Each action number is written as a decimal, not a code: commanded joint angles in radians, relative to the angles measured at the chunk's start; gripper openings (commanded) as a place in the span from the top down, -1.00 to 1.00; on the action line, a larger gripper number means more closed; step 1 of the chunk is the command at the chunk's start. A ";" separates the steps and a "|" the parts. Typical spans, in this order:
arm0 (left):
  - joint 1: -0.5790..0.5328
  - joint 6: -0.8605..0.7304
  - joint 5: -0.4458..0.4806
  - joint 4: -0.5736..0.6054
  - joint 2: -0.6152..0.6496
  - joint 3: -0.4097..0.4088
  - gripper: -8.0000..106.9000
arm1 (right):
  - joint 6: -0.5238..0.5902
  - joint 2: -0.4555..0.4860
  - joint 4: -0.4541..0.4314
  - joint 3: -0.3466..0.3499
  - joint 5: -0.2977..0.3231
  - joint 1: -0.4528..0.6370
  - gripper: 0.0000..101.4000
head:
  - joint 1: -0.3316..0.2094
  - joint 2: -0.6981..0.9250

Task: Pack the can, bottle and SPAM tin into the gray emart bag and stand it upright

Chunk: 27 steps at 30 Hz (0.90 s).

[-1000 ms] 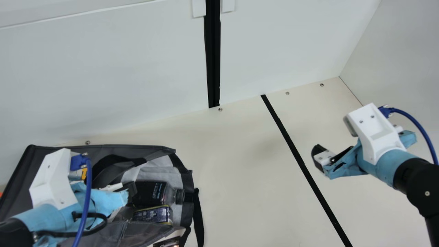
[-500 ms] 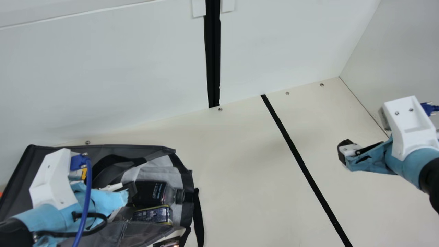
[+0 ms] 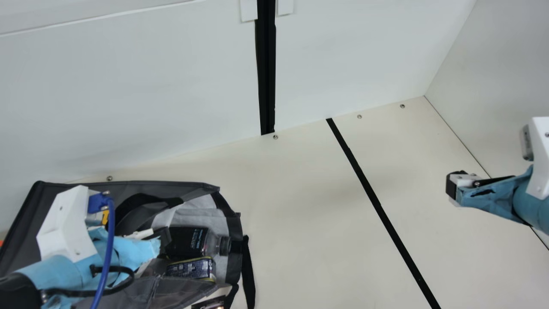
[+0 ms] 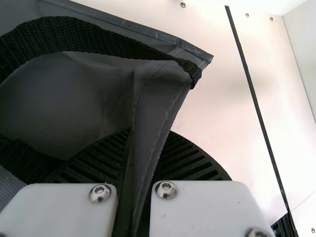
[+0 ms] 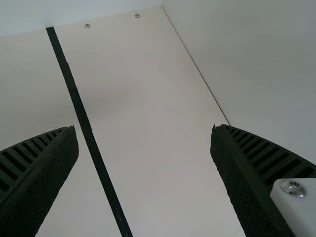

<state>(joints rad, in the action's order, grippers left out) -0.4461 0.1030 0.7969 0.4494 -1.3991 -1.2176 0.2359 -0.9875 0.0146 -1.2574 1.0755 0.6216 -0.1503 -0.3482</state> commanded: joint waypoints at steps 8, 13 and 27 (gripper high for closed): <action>0.000 0.000 0.000 0.000 0.000 0.000 1.00 | 0.021 0.001 0.053 -0.103 0.103 0.098 -0.87 | -0.024 -0.001; 0.000 0.000 0.000 0.000 0.000 0.000 1.00 | 0.046 -0.004 0.089 -0.157 0.145 0.156 -0.87 | -0.024 -0.001; 0.000 0.000 0.000 0.000 0.000 0.000 1.00 | 0.107 -0.013 0.169 -0.186 0.145 0.265 -0.87 | -0.024 -0.001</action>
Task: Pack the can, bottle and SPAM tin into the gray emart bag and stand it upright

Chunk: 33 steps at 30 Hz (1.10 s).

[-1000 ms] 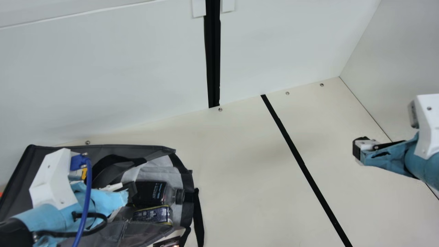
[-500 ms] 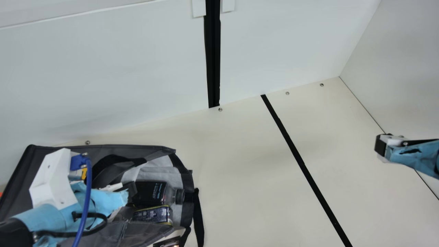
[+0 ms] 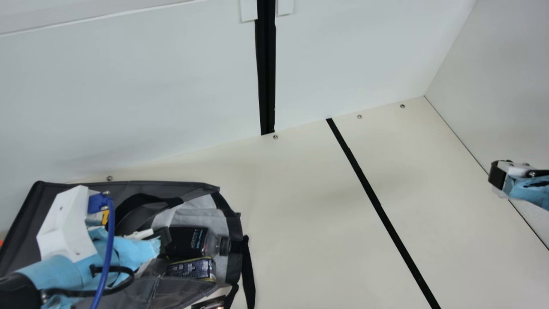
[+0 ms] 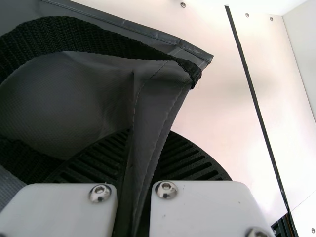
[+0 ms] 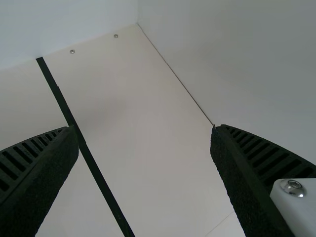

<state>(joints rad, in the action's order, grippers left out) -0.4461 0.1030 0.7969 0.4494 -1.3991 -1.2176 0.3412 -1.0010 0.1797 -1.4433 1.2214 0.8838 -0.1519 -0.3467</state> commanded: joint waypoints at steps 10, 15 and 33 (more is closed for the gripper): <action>0.000 0.000 0.000 0.000 0.000 0.000 1.00 | 0.004 0.000 0.012 0.000 -0.001 0.001 -0.87 | -0.023 -0.002; 0.000 0.000 0.000 0.000 0.000 0.000 1.00 | 0.019 -0.007 0.013 0.000 -0.001 -0.022 -0.87 | -0.023 -0.002; 0.000 0.000 0.000 0.000 0.000 0.000 1.00 | 0.233 -0.052 0.119 0.045 -0.001 -0.029 -0.87 | -0.023 -0.002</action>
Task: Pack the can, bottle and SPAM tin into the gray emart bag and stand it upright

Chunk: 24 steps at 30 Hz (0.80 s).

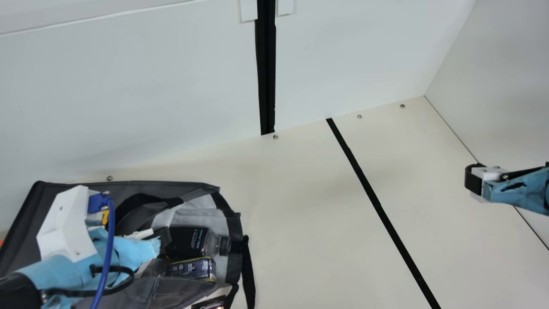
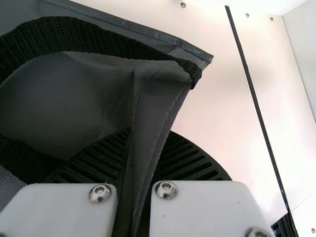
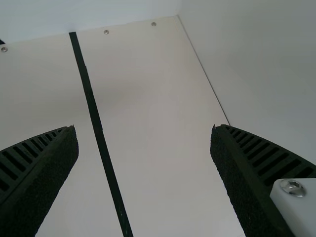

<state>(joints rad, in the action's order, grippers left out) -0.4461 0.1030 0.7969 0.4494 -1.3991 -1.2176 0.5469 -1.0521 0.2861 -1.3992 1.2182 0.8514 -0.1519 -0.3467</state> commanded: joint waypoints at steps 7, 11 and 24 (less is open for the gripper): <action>0.000 0.000 0.000 0.000 0.000 0.000 1.00 | 0.157 -0.022 0.097 0.054 -0.041 0.010 -0.87 | -0.023 -0.002; 0.000 0.000 0.000 0.000 0.000 0.000 1.00 | 0.239 -0.027 0.152 0.102 -0.076 0.003 -0.87 | -0.023 -0.002; 0.000 0.000 0.000 0.000 0.000 0.000 1.00 | 0.471 -0.069 0.308 0.242 -0.152 -0.025 -0.87 | -0.023 -0.002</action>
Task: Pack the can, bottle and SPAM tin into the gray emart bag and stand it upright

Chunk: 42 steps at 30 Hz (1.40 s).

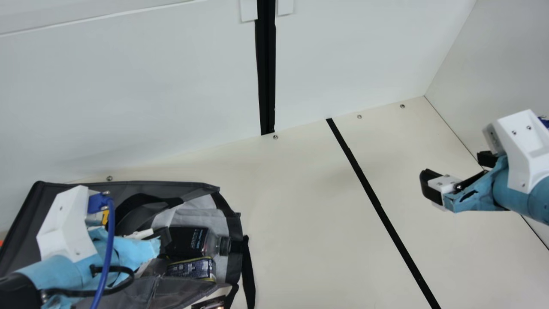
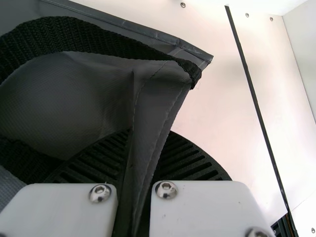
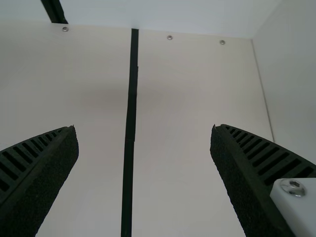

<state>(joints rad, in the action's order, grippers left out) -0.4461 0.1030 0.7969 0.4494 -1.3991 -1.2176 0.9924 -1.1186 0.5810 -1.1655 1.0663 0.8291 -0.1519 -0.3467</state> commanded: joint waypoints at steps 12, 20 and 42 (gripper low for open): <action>0.000 0.000 0.000 0.000 0.000 0.000 1.00 | 0.185 -0.083 0.150 0.092 0.005 -0.035 -0.87 | -0.023 -0.002; 0.000 0.000 0.000 0.000 0.000 0.000 1.00 | 0.289 -0.129 0.226 0.147 0.034 -0.078 -0.87 | -0.023 -0.002; 0.000 0.000 0.000 0.000 0.000 0.000 1.00 | 0.447 -0.252 0.266 0.226 -0.036 -0.280 -0.87 | -0.023 -0.002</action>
<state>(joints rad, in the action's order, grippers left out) -0.4461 0.1030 0.7969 0.4494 -1.3991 -1.2176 1.4330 -1.3663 0.8455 -0.9407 1.0312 0.5608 -0.1519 -0.3467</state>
